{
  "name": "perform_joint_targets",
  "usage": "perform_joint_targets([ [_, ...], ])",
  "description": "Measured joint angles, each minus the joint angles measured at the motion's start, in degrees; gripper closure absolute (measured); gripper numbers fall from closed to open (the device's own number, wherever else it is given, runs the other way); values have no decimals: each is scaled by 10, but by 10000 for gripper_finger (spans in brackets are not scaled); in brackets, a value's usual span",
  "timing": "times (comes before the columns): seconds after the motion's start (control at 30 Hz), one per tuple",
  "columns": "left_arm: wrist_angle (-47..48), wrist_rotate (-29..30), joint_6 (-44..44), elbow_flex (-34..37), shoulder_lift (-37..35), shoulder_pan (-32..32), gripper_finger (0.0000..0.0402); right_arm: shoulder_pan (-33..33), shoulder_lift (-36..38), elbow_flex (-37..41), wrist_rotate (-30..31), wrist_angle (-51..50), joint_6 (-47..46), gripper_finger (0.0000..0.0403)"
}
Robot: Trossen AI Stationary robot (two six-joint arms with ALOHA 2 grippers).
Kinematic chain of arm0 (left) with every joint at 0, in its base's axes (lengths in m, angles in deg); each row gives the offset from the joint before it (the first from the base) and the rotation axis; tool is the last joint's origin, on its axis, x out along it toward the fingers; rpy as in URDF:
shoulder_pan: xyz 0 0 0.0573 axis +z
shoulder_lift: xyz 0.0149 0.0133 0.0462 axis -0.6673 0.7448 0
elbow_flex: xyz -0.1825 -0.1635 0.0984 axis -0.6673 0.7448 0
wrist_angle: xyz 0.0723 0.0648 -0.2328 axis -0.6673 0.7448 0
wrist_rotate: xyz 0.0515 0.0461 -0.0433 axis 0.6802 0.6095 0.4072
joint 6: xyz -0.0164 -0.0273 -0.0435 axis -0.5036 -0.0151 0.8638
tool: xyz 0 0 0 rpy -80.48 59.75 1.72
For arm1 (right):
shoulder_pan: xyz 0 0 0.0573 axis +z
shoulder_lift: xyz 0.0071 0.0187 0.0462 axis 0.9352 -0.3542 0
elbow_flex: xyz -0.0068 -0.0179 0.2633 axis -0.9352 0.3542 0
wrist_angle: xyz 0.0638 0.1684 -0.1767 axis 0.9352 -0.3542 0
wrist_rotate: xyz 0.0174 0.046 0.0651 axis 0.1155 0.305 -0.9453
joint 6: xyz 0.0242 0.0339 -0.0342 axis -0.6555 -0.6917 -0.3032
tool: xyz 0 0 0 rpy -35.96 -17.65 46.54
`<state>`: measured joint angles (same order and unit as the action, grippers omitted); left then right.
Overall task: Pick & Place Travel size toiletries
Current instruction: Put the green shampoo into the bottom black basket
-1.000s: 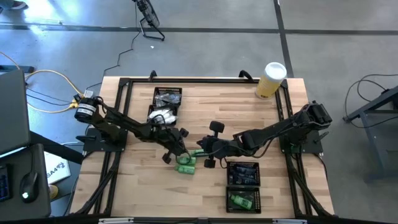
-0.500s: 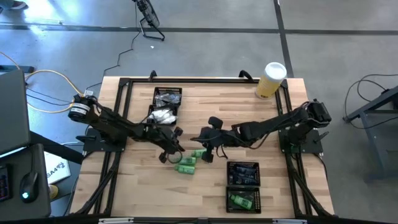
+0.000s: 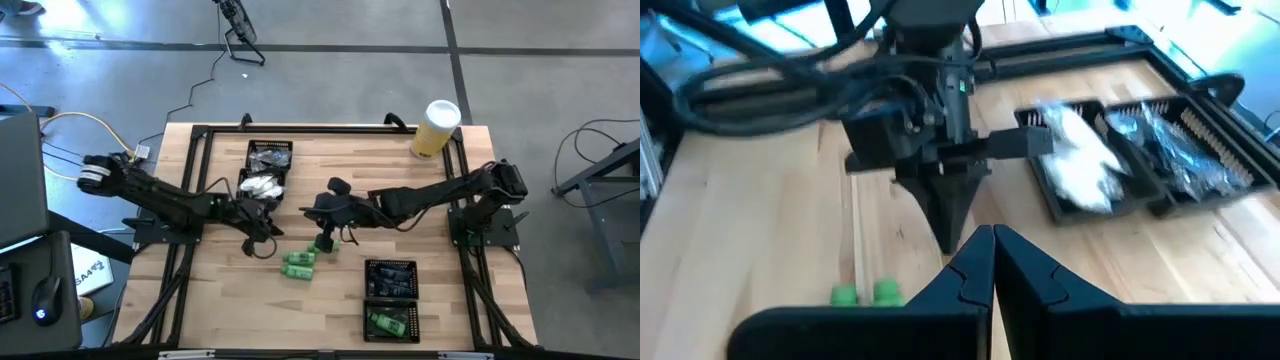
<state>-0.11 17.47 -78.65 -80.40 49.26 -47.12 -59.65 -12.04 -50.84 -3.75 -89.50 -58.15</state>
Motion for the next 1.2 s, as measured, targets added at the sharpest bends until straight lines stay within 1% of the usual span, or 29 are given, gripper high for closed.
perform_joint_targets([
  [0.13, 22, 25, 0, 31, -64, 0, 401, -7, -24, -22, -3, -14, -2, 400],
  [0.2, 25, 32, 3, 50, -92, 0, 401, -12, -39, -41, -13, -4, -2, 401],
  [0.27, 19, 35, 14, 61, -107, 0, 401, -15, -55, -54, -22, -29, -2, 401],
  [0.33, 25, 36, 20, 75, -125, 0, 401, -19, -70, -81, -33, -30, -3, 401],
  [0.4, 21, 38, 29, 79, -128, -1, 401, -20, -85, -95, -30, -70, -2, 401],
  [0.47, 28, 44, 31, 85, -141, 0, 401, -23, -96, -108, -45, -80, 1, 401],
  [0.53, 25, 52, 30, 84, -142, 0, 401, -26, -100, -106, -56, -119, -1, 401],
  [0.6, 36, 56, 30, 84, -151, 0, 401, -28, -106, -106, -78, -122, -2, 401],
  [0.67, 18, 58, 26, 84, -152, 0, 401, -29, -107, -102, -78, -150, -3, 401],
  [0.73, 22, 57, 26, 84, -160, 0, 401, -29, -114, -101, -83, -145, -3, 401],
  [0.83, 8, 57, 26, 83, -164, 0, 401, -29, -116, -97, -113, -173, 1, 396],
  [0.93, 15, 57, 25, 84, -180, 0, 401, -29, -124, -99, -147, -187, 2, 373],
  [1.0, 19, 57, 26, 84, -187, 0, 401, -29, -130, -97, -154, -206, 2, 347],
  [1.13, 16, 55, 23, 83, -214, 0, 401, -28, -144, -97, -152, -224, 2, 279],
  [1.2, 23, 55, 10, 84, -239, 0, 401, -26, -152, -99, -156, -214, 2, 243],
])
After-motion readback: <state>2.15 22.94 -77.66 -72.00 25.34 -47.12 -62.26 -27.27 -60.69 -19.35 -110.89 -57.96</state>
